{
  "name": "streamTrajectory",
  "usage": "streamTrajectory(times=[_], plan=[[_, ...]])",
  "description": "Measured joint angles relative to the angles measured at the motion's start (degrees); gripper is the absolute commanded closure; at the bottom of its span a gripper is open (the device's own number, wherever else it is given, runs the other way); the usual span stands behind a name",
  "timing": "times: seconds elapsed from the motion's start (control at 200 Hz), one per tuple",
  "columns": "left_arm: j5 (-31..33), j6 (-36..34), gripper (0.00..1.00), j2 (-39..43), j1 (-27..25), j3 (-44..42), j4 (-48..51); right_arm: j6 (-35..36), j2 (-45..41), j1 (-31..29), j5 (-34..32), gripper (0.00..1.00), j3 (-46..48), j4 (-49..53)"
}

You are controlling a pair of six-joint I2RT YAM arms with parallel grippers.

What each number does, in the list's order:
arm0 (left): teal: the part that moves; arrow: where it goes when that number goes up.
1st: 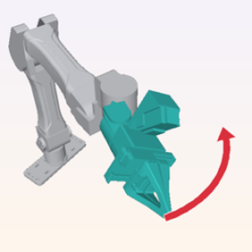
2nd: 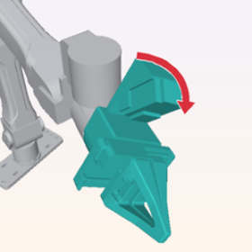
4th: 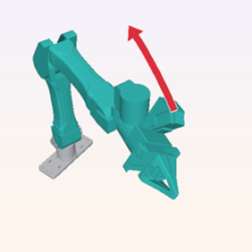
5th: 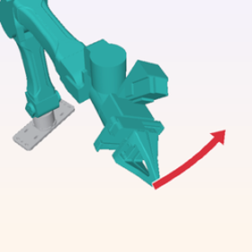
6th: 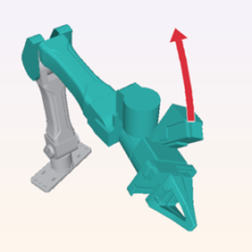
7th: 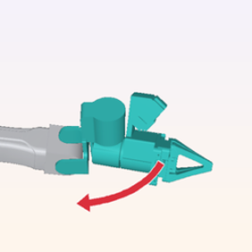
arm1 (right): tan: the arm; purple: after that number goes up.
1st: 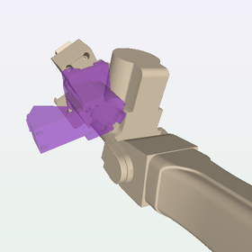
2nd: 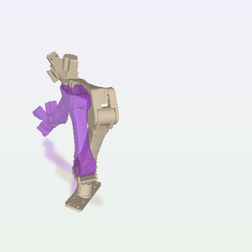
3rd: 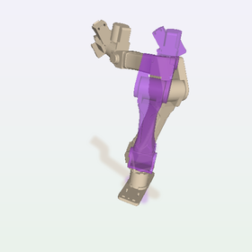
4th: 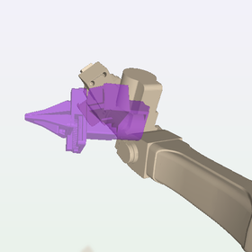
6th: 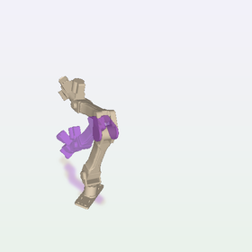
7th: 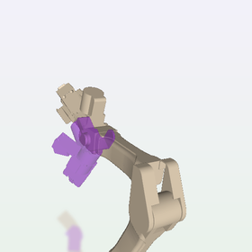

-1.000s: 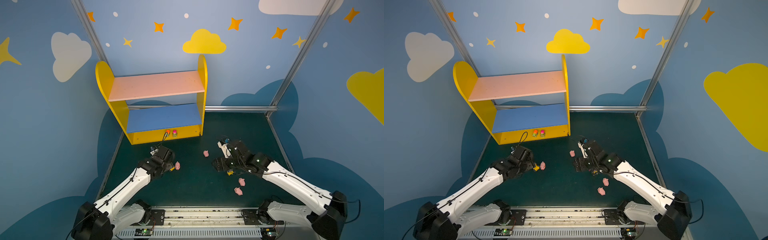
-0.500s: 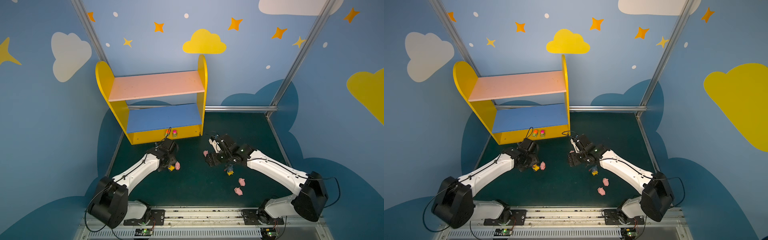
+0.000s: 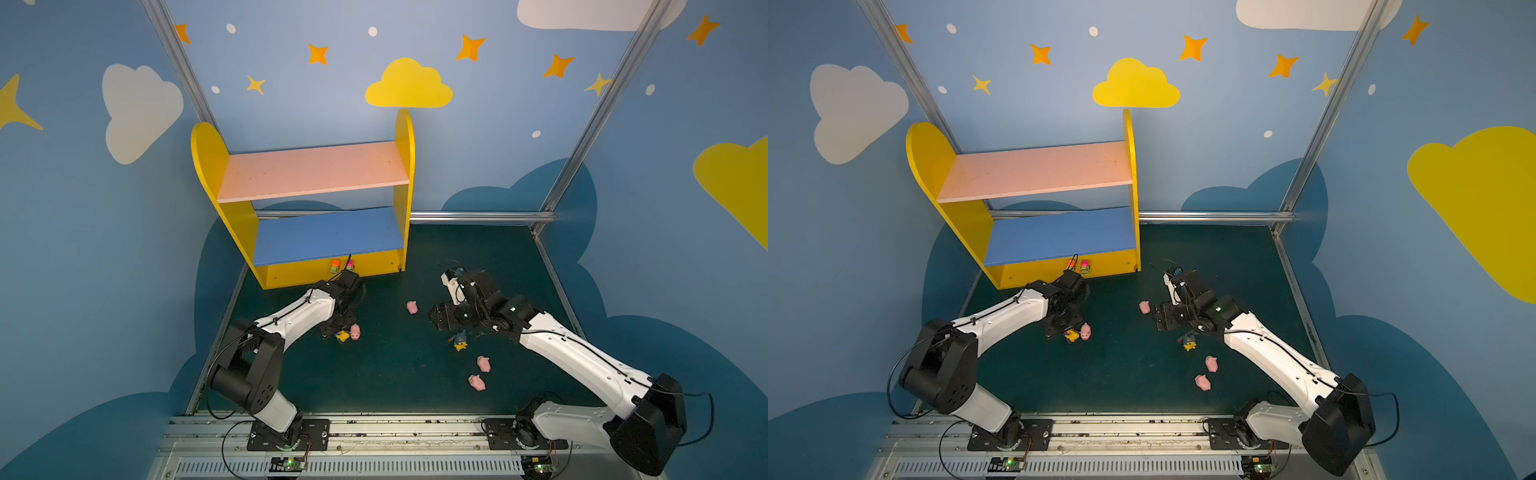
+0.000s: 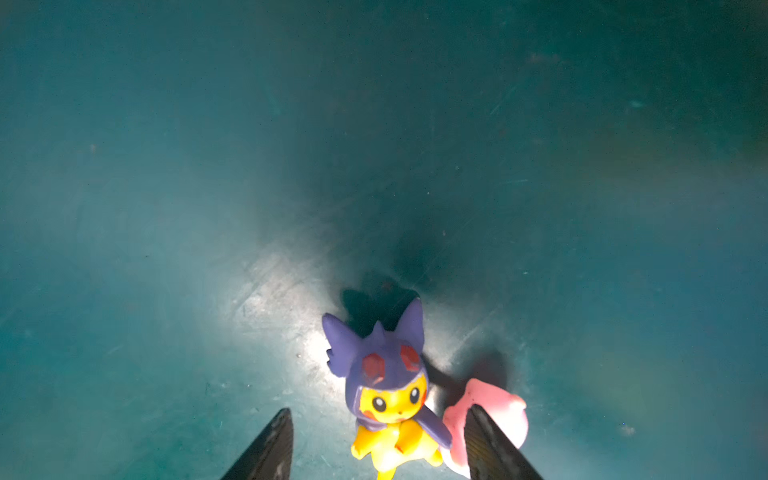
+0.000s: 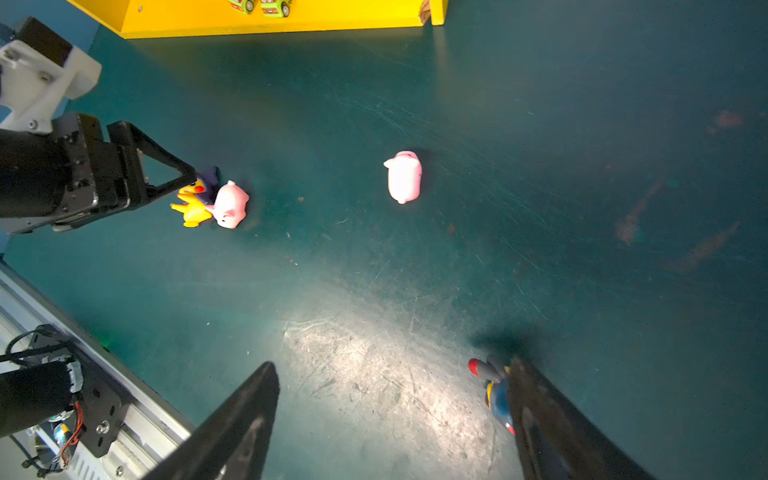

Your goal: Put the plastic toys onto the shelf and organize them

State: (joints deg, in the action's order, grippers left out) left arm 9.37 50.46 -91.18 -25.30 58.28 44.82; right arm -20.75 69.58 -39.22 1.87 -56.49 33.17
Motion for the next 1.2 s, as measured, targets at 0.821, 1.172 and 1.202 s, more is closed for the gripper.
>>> streamTrajectory(times=[0.821,1.172,1.202], plan=[[-0.31,1.22,0.55,-8.81,0.92,1.18,-3.96,0.24,-4.74,5.79,2.95,0.15,3.26,1.22],[-0.98,-0.31,0.72,-7.32,0.81,1.29,-5.27,0.20,-4.85,6.03,2.89,0.15,3.26,2.16],[-0.98,-0.46,0.72,-7.06,0.81,0.98,-5.60,0.20,-4.92,6.03,2.89,0.15,3.26,2.27]])
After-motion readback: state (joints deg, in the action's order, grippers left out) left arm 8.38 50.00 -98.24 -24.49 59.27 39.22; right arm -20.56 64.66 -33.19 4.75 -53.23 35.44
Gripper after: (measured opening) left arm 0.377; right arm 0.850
